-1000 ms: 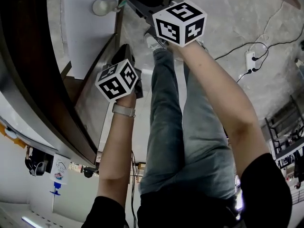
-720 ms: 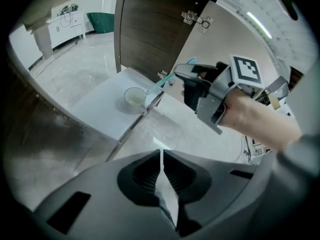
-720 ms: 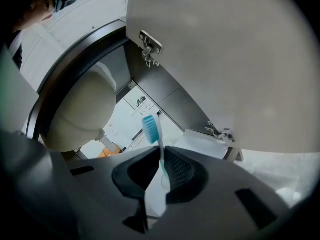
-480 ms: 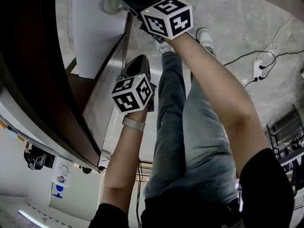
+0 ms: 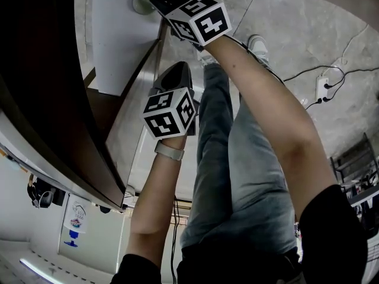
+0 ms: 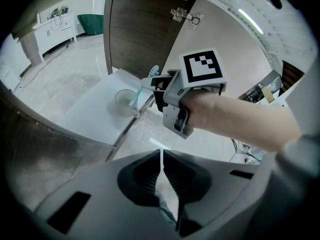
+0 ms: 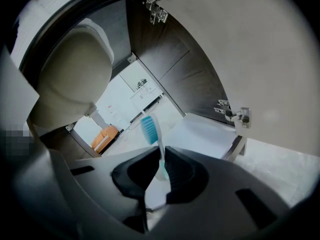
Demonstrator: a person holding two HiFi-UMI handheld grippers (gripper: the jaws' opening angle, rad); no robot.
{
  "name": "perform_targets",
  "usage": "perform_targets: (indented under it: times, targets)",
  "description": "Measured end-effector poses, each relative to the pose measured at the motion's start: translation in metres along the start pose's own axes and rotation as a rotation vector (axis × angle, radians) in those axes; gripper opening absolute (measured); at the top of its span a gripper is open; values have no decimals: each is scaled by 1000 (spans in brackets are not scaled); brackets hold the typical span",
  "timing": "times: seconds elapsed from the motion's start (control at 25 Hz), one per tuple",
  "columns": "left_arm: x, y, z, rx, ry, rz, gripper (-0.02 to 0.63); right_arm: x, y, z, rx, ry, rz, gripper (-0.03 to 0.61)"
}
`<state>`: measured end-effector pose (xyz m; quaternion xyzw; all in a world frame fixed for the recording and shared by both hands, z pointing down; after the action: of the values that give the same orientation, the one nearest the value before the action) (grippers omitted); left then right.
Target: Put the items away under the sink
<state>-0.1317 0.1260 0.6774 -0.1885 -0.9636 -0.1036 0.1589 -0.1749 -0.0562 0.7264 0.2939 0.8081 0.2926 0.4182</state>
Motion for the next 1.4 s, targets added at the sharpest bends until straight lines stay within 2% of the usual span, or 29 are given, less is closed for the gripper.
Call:
perform_targets:
  times: [0.24, 0.68, 0.84, 1.16, 1.4]
  targets:
    - [5, 9, -2, 16, 2, -12, 34, -1, 17, -10, 79, 8, 4, 51]
    - [19, 15, -2, 19, -9, 17, 34, 4, 32, -16, 141, -31, -13, 54]
    - [21, 16, -1, 18, -6, 28, 34, 14, 37, -14, 166, -65, 1, 146]
    - [23, 18, 4, 14, -5, 37, 34, 28, 44, 0, 208, -86, 6, 163]
    - [13, 11, 14, -7, -3, 27, 34, 32, 31, 31, 205, -93, 33, 163]
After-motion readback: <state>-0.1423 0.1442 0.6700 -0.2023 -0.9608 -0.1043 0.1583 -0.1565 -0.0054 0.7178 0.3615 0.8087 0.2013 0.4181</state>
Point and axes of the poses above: the fingertips, and each gripper's own axes: z backward along the fingers, x to its left, y out of its underside, the point moved 2 cm from there along z, backward along the fingers, and after that the axes turned 10 degrees about z, right-handed, at the moved point
